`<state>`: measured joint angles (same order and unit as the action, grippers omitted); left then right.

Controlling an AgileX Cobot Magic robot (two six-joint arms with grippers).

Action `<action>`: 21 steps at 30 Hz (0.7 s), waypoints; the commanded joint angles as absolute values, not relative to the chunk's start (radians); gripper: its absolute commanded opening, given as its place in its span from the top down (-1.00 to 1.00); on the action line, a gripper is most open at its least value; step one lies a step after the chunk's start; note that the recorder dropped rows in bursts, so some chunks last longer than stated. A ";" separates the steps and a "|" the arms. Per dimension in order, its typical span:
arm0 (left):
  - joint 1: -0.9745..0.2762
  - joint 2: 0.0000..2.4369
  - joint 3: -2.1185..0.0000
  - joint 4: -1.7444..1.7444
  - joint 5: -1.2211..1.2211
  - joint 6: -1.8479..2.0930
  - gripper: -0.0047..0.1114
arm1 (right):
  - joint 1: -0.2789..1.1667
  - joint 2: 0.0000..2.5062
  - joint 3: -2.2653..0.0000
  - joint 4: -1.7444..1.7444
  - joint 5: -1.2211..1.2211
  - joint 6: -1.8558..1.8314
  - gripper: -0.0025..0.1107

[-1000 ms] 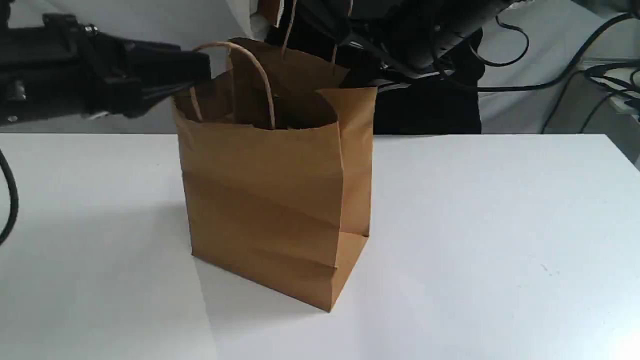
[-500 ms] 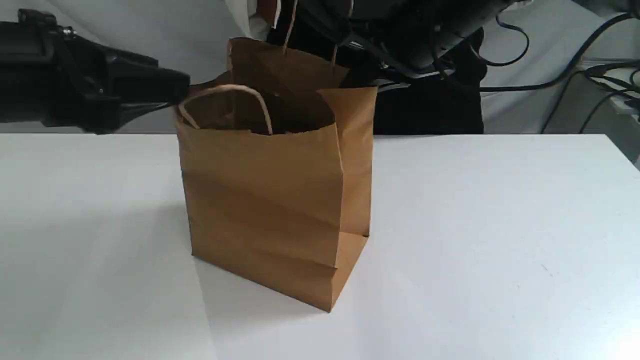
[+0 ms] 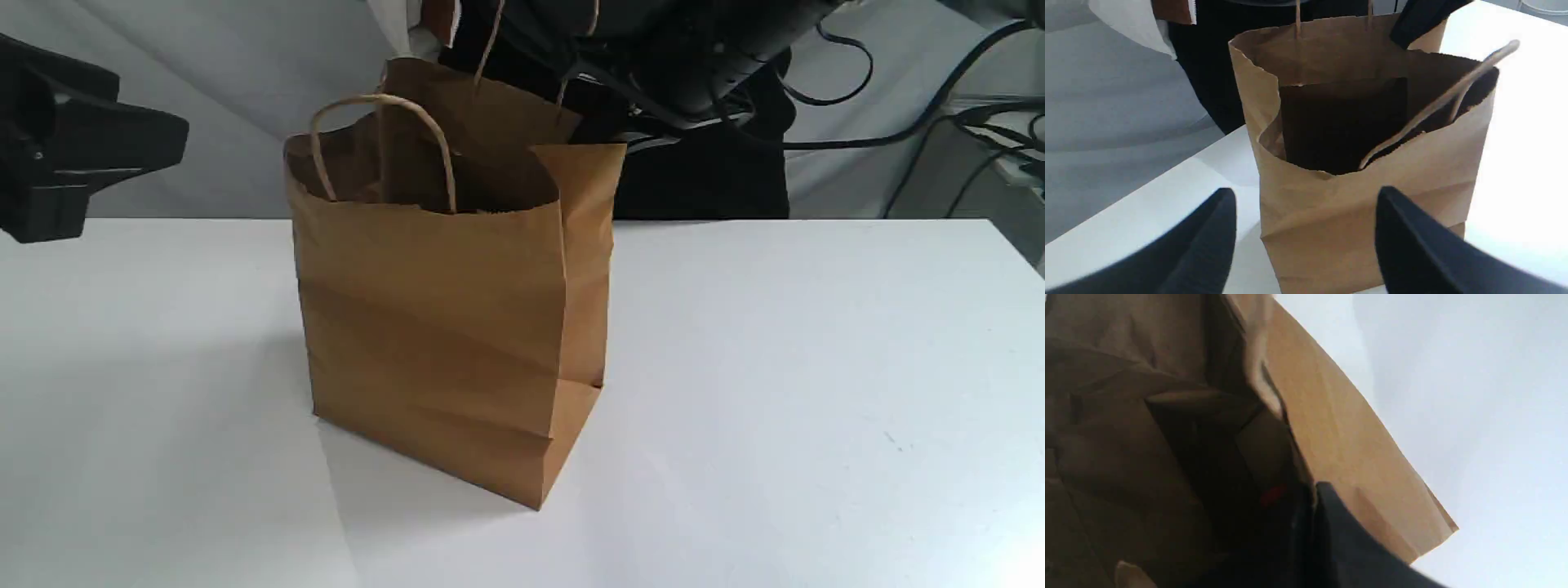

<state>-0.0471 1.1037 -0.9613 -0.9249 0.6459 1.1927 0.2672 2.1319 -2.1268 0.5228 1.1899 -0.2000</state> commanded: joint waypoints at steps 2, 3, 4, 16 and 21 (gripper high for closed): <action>-0.046 1.094 -0.965 -0.910 0.653 1.155 0.00 | 0.265 2.131 -2.130 0.490 1.188 -0.198 0.75; -0.046 1.094 -0.965 -0.910 0.654 1.152 0.00 | 0.265 2.131 -2.130 0.490 1.188 -0.198 0.63; -0.046 1.094 -0.965 -0.910 0.654 1.152 0.00 | 0.265 2.129 -2.130 0.493 1.188 -0.198 0.50; -0.046 1.094 -0.965 -0.910 0.663 1.152 0.00 | 0.265 2.056 -2.130 0.473 1.160 -0.202 -0.01; -0.046 1.094 -0.965 -0.910 0.663 1.152 0.00 | 0.265 2.015 -2.130 0.458 1.177 -0.202 -0.01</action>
